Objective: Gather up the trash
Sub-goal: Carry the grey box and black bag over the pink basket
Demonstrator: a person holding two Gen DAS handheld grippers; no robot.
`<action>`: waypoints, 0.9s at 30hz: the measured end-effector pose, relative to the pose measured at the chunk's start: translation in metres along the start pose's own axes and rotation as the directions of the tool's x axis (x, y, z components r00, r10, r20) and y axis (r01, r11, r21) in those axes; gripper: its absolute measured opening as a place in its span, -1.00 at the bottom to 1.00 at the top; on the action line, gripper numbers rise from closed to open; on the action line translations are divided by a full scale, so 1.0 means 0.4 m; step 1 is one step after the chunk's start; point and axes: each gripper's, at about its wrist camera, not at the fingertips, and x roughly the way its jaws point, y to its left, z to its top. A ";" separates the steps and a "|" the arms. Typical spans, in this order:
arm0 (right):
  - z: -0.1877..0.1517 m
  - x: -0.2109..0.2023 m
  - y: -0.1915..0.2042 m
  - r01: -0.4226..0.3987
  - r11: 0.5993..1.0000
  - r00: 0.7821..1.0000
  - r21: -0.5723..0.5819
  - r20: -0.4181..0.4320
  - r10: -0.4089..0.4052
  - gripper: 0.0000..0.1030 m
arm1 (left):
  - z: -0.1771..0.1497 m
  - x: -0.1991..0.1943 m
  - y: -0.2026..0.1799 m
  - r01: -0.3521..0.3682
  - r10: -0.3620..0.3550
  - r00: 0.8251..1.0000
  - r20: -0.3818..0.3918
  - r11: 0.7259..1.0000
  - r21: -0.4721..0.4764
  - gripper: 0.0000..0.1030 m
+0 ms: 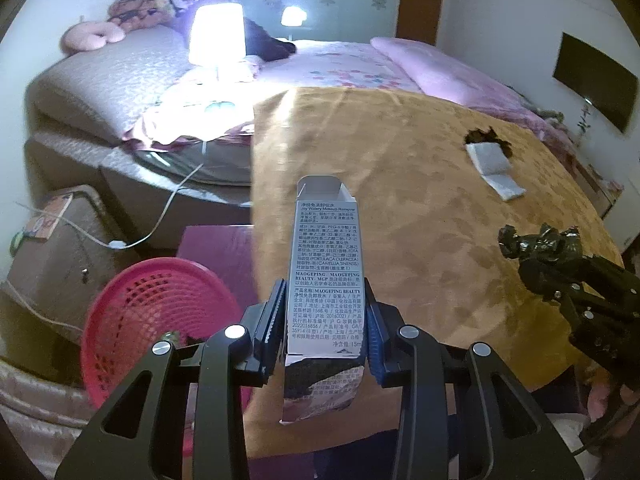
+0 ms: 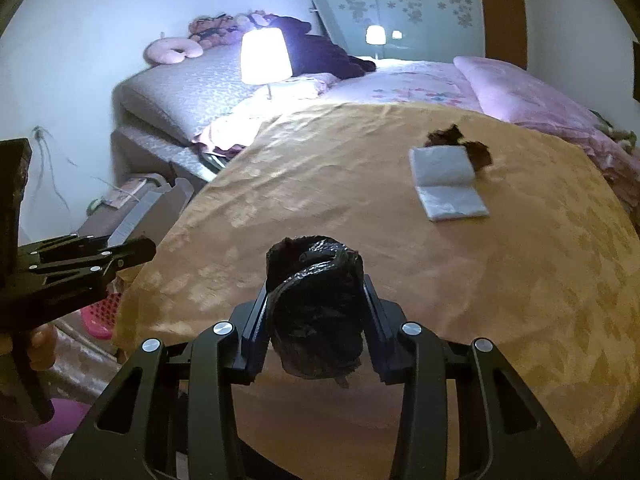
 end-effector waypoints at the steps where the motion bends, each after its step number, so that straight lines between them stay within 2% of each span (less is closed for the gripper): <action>1: 0.004 0.002 0.007 -0.008 1.000 1.000 -0.003 0.000 0.008 -0.23 | -0.001 -0.005 0.013 -0.007 0.007 1.000 0.002 1.000 -0.008 -0.35; 8: 0.028 0.018 0.065 -0.052 0.997 0.999 -0.052 -0.009 0.051 -0.23 | -0.017 -0.029 0.104 -0.069 0.069 0.998 0.004 0.995 -0.070 -0.35; 16: 0.065 0.049 0.164 -0.121 0.985 0.993 -0.126 -0.031 0.117 -0.23 | -0.053 -0.029 0.222 -0.144 0.141 0.989 -0.031 0.975 -0.168 -0.35; 24: 0.090 0.112 0.275 -0.219 0.961 0.974 -0.169 -0.101 0.204 -0.23 | -0.081 -0.033 0.309 -0.217 0.213 0.976 -0.046 0.950 -0.223 -0.35; 27: 0.091 0.133 0.318 -0.252 0.951 0.964 -0.181 -0.129 0.231 -0.23 | -0.095 -0.026 0.337 -0.225 0.215 0.974 -0.065 0.942 -0.251 -0.35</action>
